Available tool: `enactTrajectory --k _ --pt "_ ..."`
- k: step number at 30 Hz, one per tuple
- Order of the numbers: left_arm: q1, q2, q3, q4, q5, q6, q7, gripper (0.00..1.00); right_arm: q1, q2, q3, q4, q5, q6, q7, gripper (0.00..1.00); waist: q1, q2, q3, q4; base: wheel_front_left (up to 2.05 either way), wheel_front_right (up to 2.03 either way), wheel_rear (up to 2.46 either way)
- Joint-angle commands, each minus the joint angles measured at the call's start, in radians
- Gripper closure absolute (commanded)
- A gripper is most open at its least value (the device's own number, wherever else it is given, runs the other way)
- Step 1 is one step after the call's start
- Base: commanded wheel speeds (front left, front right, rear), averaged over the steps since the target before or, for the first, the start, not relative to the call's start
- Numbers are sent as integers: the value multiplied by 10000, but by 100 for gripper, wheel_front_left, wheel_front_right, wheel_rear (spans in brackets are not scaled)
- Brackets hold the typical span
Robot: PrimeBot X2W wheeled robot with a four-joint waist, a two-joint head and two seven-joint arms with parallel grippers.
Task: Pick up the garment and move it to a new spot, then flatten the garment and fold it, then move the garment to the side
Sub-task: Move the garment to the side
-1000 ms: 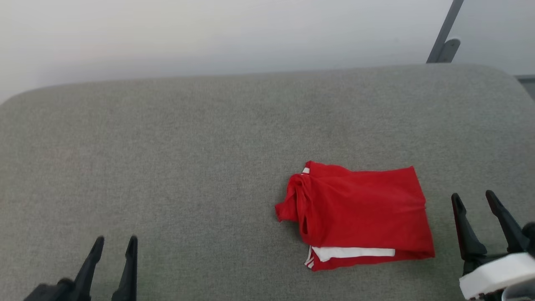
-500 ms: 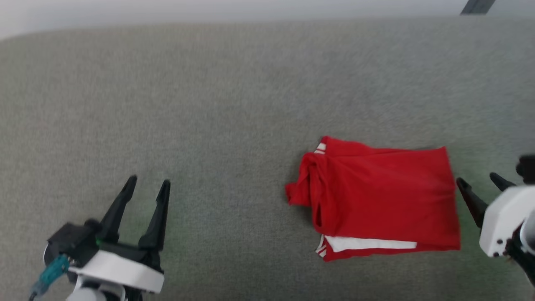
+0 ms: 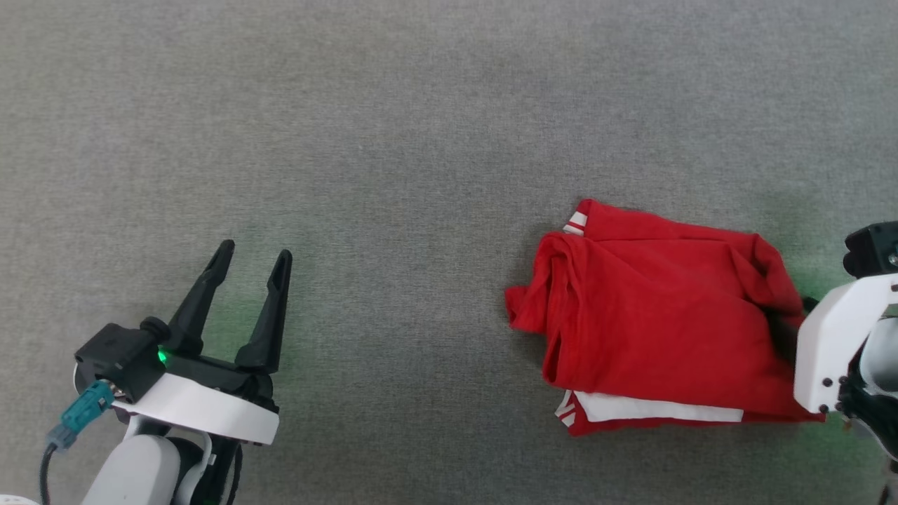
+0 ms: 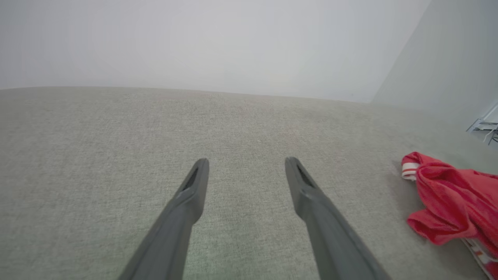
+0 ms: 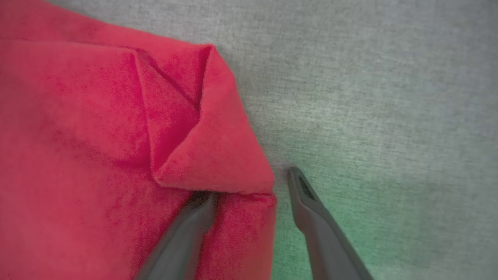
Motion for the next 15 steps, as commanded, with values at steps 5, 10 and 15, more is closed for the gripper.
enactTrajectory --k 5,10,15 --pt "-216 204 21 -58 -83 24 -46 0 28 481 155 216 -141 1 -266 100 0 0 141 -351 0 0 0" --pt "-293 424 72 -342 86 24 -46 0 -43 453 -491 47 -206 -22 -1079 100 0 0 166 -953 0 0 0" --pt "-558 856 -18 -769 128 24 -46 0 -128 449 -1563 -142 -353 -9 -1984 100 0 0 508 -1734 0 0 0"
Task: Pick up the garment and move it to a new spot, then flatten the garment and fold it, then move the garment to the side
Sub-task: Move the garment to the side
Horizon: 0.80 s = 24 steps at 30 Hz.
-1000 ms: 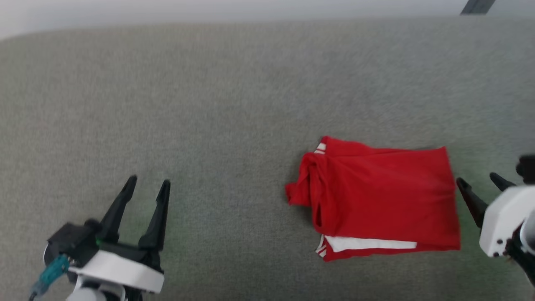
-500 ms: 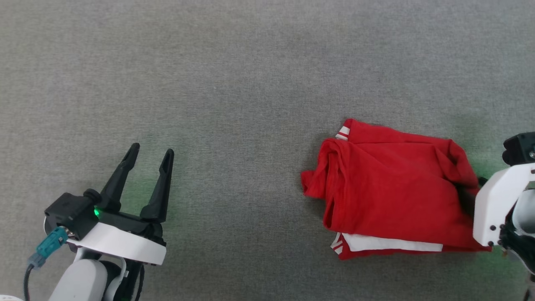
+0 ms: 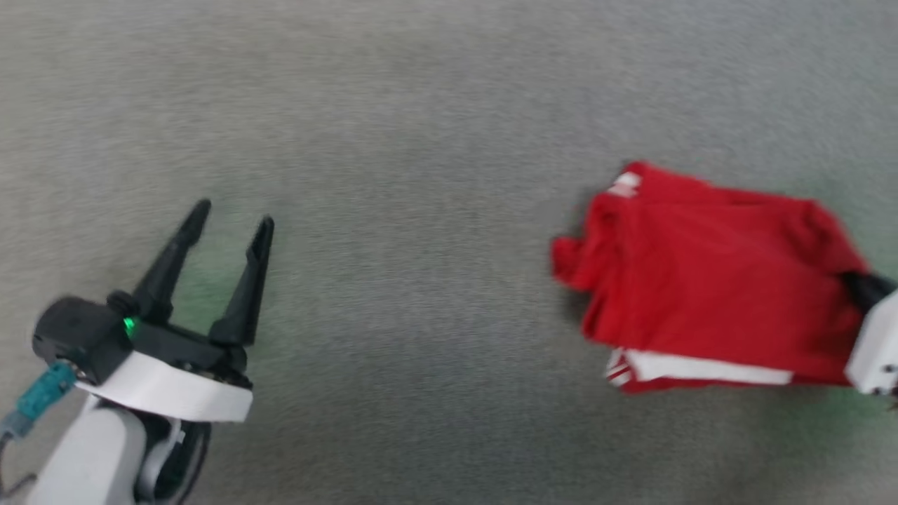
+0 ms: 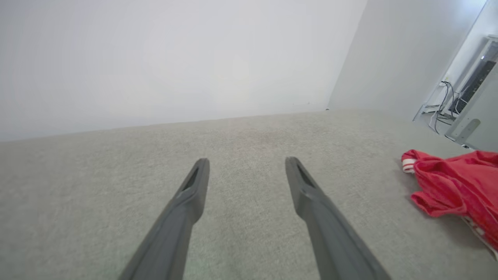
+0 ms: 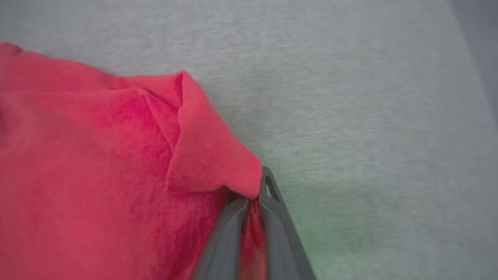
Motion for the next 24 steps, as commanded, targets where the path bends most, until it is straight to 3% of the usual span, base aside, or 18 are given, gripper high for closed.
enactTrajectory --k 1,7,16,24 --pt "-297 173 -32 -138 23 24 -46 0 -56 -13 -331 -55 -58 -26 -281 100 0 0 358 -519 0 0 0" --pt "-1552 1176 -478 -735 -23 24 -44 0 -892 -171 -2128 516 -412 -24 -1305 100 0 0 1375 -1370 0 0 0" --pt "-3660 2171 -1041 -1385 -430 24 -44 0 -2940 -379 -4044 1556 -1600 -24 -2699 100 0 0 2521 -1773 0 0 0" --pt "-4834 2807 -1573 -1700 -601 24 -44 0 -4883 -590 -4327 2788 -2807 -24 -4085 100 0 0 3247 -1775 0 0 0"
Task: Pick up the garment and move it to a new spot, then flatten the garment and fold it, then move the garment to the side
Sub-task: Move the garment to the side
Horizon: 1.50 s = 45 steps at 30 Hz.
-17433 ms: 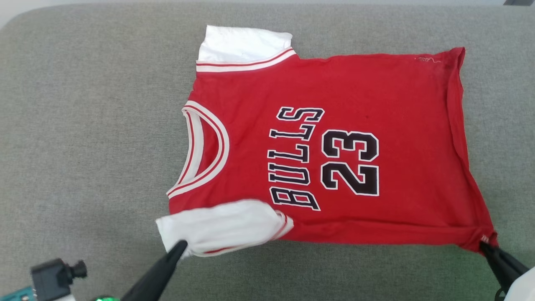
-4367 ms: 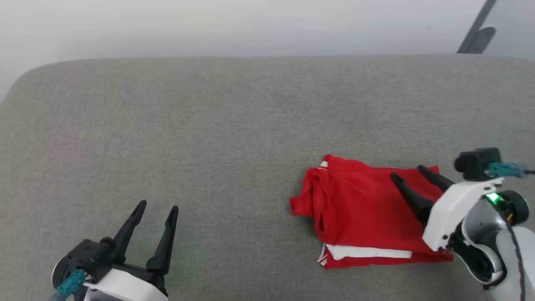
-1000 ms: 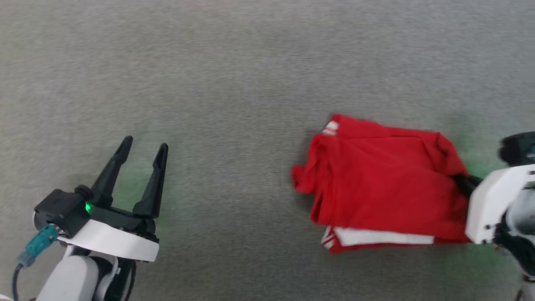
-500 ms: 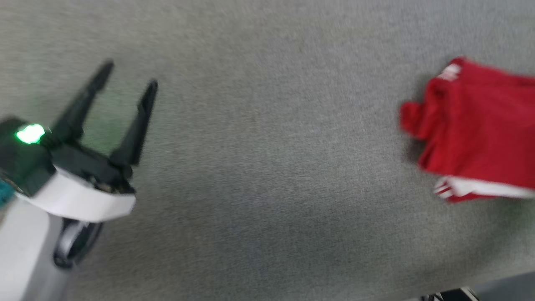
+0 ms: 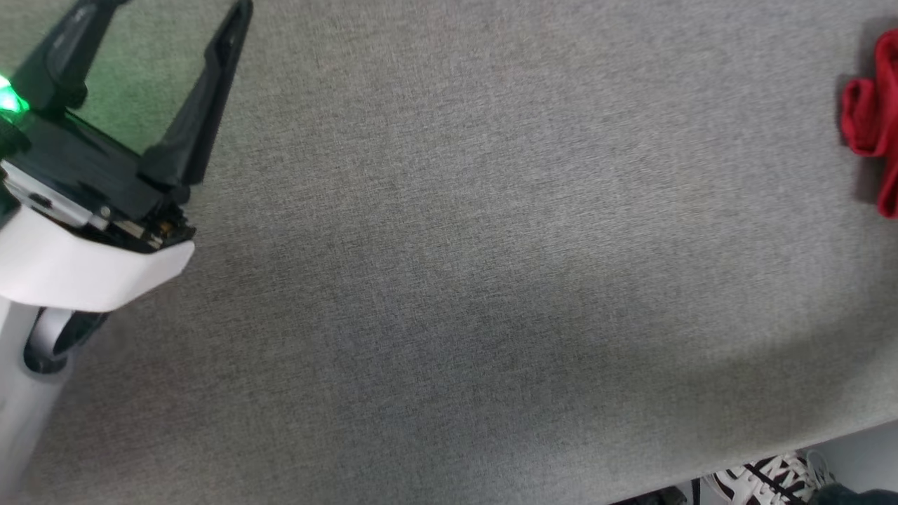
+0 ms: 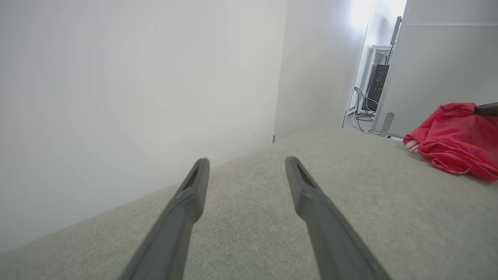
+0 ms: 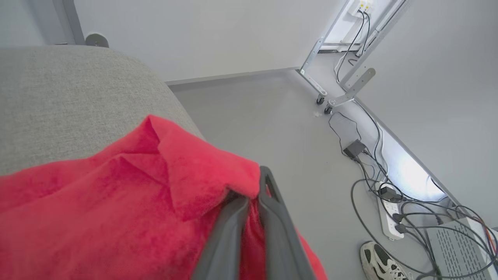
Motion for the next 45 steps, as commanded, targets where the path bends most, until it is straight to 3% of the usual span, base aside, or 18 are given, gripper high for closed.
enactTrajectory --k 1,13,14,17,22,27,36,45 --pt "-255 91 -54 -52 -81 24 -44 0 -430 -48 6 293 -214 -22 -286 100 -1 0 207 40 0 0 0" --pt "-235 227 22 -46 -141 24 -44 0 -1625 274 -74 1819 -1655 -22 -1494 100 -1 0 396 126 0 0 0" --pt "-173 192 48 -6 -136 24 -44 0 -1627 283 -16 1955 -1701 -22 -1542 94 -1 0 338 125 0 0 0" --pt "25 -34 179 180 -64 24 -44 0 -1519 292 99 2409 -1848 -22 -1615 0 -1 0 21 149 0 0 0" --pt "766 -670 508 599 -45 24 -44 0 -1031 23 783 2850 -1876 -24 -1729 0 -1 0 -882 294 0 0 0" --pt "2153 -1521 893 1350 27 24 -44 0 -150 -216 2542 3024 -1404 -22 -1922 0 -1 0 -2315 596 0 0 0" --pt "4186 -2609 1378 2723 42 24 -46 0 1800 332 4539 2505 -267 -22 -3220 0 -1 0 -4294 1387 0 0 0" --pt "5587 -3258 1863 3655 238 24 -44 0 3480 700 5981 2784 694 -23 -4870 0 -1 0 -5674 2264 0 0 0"
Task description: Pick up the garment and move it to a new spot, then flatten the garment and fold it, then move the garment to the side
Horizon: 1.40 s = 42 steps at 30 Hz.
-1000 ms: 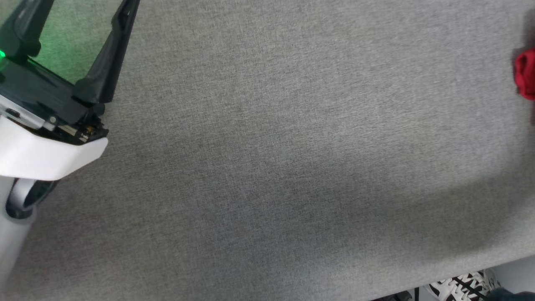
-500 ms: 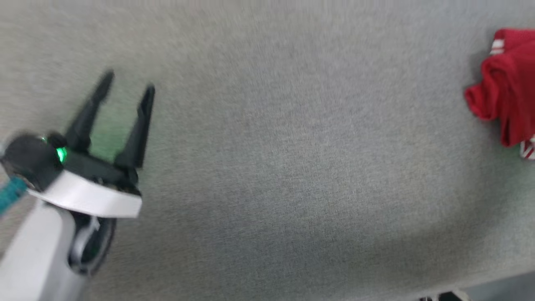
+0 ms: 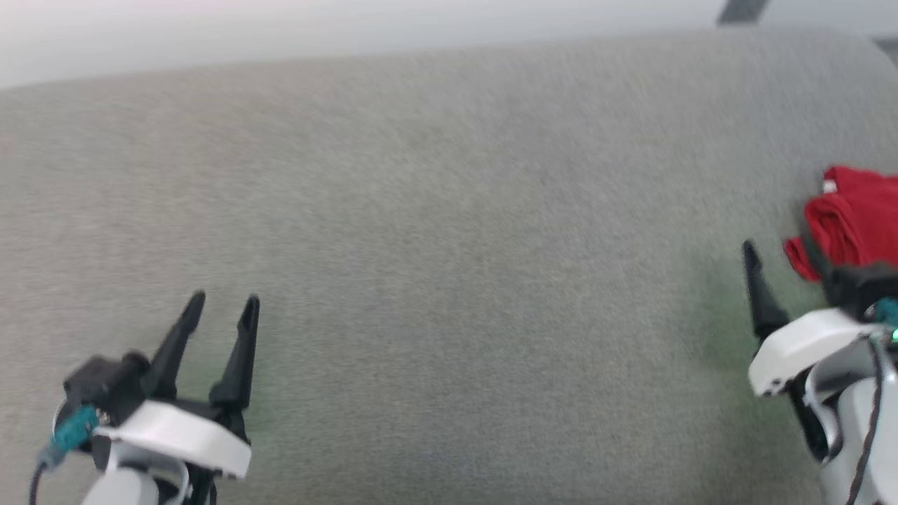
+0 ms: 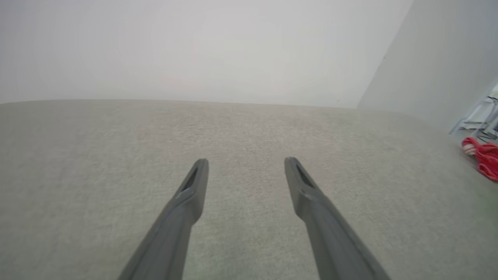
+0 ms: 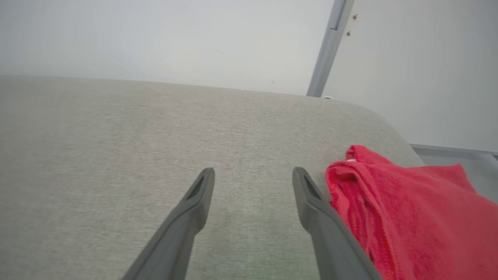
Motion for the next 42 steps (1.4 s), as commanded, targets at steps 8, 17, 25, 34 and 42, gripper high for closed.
enactTrajectory --k 8,17,25,34,42 --pt "1337 -396 455 299 158 24 -46 0 1059 273 553 13 742 -23 -887 0 0 0 -1637 1018 0 0 0" --pt "2407 -600 1163 -226 367 24 -44 0 2064 291 817 -1060 1378 -23 -994 0 0 0 -2260 1158 0 0 0" --pt "3014 -703 1540 -950 708 24 -44 0 3020 374 496 -2272 1505 -23 -752 0 0 0 -2465 1131 0 0 0" --pt "3411 -740 1795 -1449 797 24 -44 0 3765 561 218 -3468 1371 -21 -287 0 0 0 -2424 991 0 0 0" --pt "3369 -816 1720 -1466 795 24 -44 0 3923 700 97 -3757 1347 -21 -177 0 0 0 -2367 969 0 0 0"
